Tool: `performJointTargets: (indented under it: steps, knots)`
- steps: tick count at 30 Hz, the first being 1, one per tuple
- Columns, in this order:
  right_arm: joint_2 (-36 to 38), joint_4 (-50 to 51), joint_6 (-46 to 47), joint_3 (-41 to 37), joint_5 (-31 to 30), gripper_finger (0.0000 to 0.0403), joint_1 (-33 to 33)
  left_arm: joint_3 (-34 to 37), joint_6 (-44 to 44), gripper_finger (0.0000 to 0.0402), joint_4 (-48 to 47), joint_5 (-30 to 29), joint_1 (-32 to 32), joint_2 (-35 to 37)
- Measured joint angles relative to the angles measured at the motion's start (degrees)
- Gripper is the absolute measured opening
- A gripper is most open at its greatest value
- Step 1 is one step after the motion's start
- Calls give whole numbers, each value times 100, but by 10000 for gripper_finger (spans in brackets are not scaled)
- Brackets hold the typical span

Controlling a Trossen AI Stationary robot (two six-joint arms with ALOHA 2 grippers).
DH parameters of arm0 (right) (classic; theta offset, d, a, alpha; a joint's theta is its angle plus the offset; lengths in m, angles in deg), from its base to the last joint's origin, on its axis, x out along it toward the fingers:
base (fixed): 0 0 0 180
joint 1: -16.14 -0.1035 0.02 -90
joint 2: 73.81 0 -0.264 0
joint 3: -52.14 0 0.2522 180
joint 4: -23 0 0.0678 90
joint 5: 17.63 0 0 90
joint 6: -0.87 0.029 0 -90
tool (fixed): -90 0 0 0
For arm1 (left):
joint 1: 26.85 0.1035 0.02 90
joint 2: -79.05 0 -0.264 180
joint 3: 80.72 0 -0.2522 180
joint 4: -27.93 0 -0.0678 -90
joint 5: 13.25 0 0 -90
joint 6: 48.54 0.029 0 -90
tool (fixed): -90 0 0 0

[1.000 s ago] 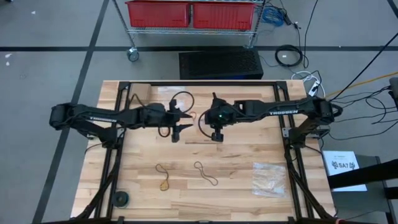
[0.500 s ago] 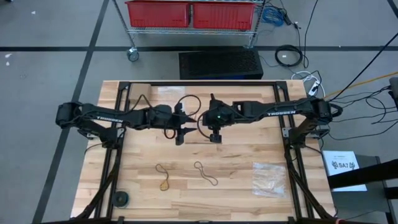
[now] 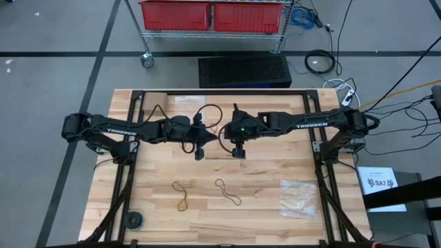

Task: Sort rubber bands
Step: Open the top right transparent zip lock bag

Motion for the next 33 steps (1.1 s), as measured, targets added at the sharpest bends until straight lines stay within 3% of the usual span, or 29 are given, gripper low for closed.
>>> performJointTargets:
  steps: [6,20,27,33]
  knots:
    - [104,95,194,0,-64,13,0,0,0,3,-59,-251,0,2]
    - [163,-250,303,2,283,107,181,2,-2,1,-148,-268,-51,2]
    - [-72,-493,303,2,706,107,280,4,-2,1,-149,-270,-87,2]
    - [-303,-636,303,2,736,81,276,4,-2,0,-126,-290,-87,2]
